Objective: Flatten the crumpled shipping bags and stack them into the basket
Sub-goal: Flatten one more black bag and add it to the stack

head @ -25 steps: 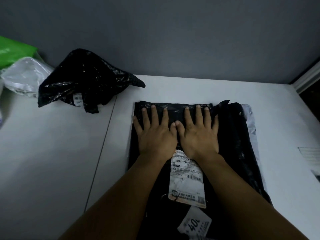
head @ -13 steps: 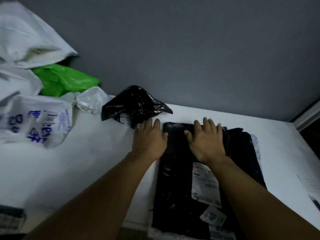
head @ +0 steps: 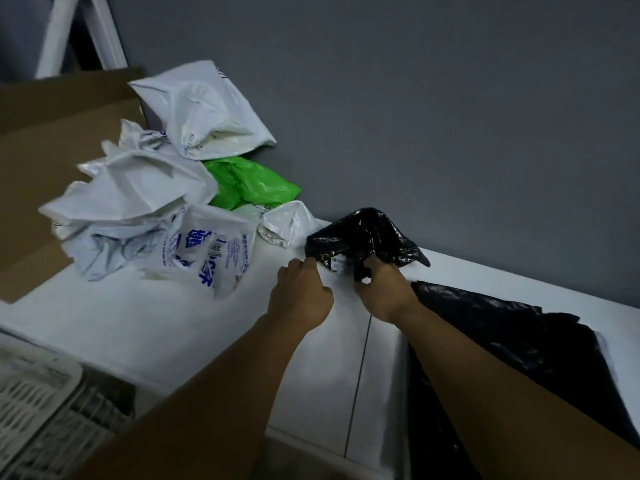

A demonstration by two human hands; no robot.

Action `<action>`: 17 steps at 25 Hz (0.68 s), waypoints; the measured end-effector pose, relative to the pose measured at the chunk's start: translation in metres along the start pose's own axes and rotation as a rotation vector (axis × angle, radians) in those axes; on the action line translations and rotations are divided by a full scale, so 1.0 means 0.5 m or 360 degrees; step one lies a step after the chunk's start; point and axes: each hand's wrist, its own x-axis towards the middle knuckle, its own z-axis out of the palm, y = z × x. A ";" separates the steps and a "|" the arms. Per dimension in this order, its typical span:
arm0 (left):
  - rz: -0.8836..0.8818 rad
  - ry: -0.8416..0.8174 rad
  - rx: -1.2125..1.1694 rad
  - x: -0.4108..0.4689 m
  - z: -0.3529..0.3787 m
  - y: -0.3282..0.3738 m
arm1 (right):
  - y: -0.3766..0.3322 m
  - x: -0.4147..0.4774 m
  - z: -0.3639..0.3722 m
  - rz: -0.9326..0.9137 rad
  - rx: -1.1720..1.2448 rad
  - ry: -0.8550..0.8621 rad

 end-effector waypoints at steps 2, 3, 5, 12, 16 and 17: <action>-0.0003 -0.0059 -0.0049 0.017 0.005 -0.010 | -0.013 0.047 0.033 0.0023 0.0038 -0.0100; -0.0003 -0.0070 -0.0066 0.025 0.006 -0.015 | -0.015 0.071 0.051 0.0057 0.0033 -0.0165; 0.0001 -0.0075 -0.0106 0.035 0.004 -0.019 | -0.010 0.103 0.075 0.0182 0.0043 -0.0261; -0.0143 -0.0018 -0.0269 0.037 -0.022 -0.036 | -0.017 0.063 0.034 0.0114 0.0243 0.0210; -0.0298 0.0100 -0.0738 0.010 -0.054 -0.022 | -0.042 -0.013 -0.064 0.0191 0.0944 0.0446; -0.0314 0.0105 -0.0943 -0.001 -0.065 -0.010 | -0.044 -0.036 -0.088 0.0206 0.1094 0.0453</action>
